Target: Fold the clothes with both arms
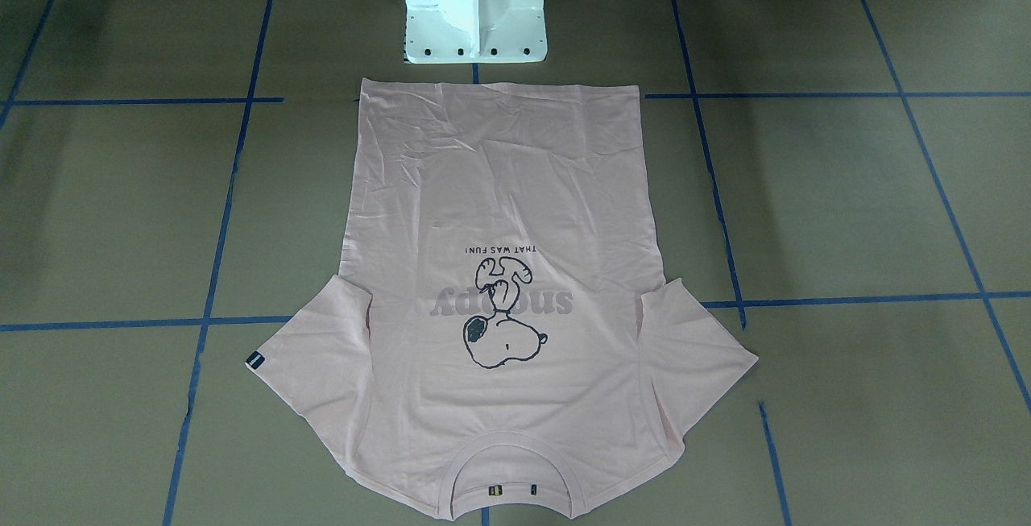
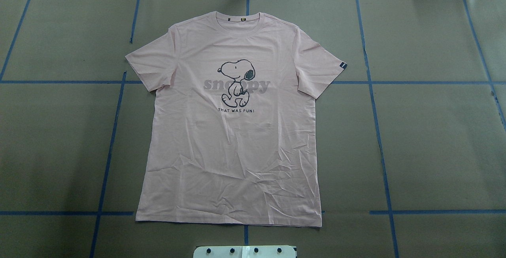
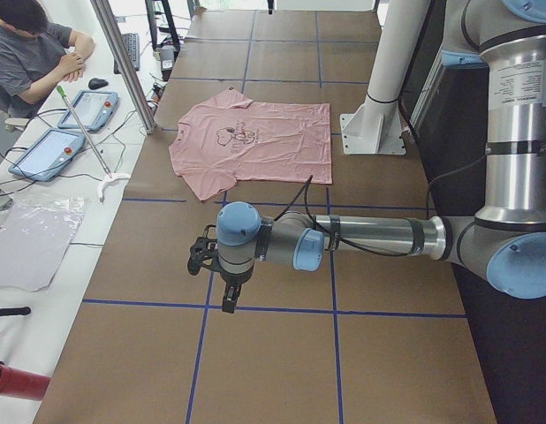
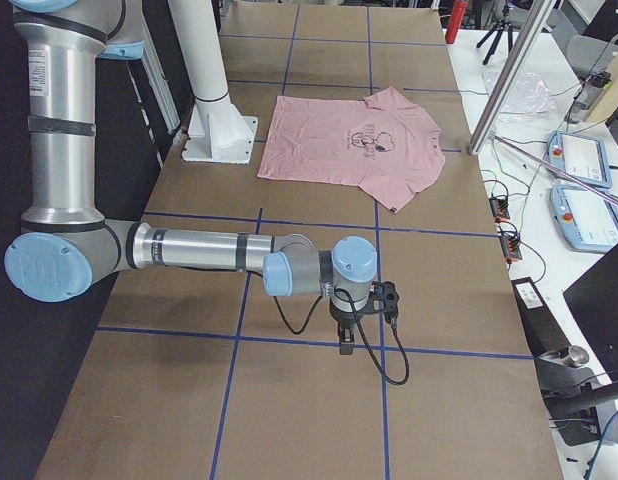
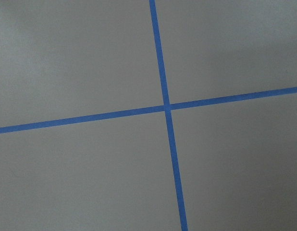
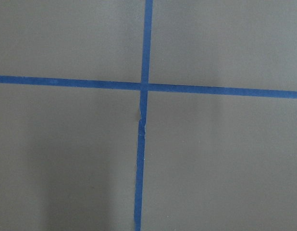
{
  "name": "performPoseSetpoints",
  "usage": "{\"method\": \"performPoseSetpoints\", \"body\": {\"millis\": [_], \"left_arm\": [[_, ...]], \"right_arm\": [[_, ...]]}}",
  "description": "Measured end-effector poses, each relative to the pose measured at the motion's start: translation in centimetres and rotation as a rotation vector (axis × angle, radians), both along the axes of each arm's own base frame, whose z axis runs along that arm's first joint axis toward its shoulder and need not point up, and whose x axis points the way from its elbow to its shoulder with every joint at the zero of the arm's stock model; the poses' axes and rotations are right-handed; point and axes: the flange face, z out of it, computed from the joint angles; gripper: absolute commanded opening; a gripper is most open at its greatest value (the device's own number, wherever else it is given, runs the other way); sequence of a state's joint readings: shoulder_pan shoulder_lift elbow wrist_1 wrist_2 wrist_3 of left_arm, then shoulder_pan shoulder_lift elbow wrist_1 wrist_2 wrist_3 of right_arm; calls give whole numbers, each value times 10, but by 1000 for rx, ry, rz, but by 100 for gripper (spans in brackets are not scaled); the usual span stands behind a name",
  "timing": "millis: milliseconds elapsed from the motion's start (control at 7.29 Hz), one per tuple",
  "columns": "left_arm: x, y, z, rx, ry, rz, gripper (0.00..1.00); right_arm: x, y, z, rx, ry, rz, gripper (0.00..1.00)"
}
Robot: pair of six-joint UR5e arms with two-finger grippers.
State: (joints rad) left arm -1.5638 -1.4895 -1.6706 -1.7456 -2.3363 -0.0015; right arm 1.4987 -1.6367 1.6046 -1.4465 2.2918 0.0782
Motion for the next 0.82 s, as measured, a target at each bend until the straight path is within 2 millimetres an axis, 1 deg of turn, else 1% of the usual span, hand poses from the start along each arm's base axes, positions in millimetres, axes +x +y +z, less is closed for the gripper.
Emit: {"method": "performPoseSetpoints", "body": {"millis": [412, 549, 824], "left_arm": [[0, -1, -1, 17, 0, 0, 100], [0, -2, -2, 23, 1, 0, 100], [1, -3, -4, 48, 0, 0, 100]], "right_arm": [[0, 0, 0, -1, 0, 1, 100], [0, 0, -3, 5, -2, 2, 100], [-4, -6, -20, 37, -5, -4, 100]]}}
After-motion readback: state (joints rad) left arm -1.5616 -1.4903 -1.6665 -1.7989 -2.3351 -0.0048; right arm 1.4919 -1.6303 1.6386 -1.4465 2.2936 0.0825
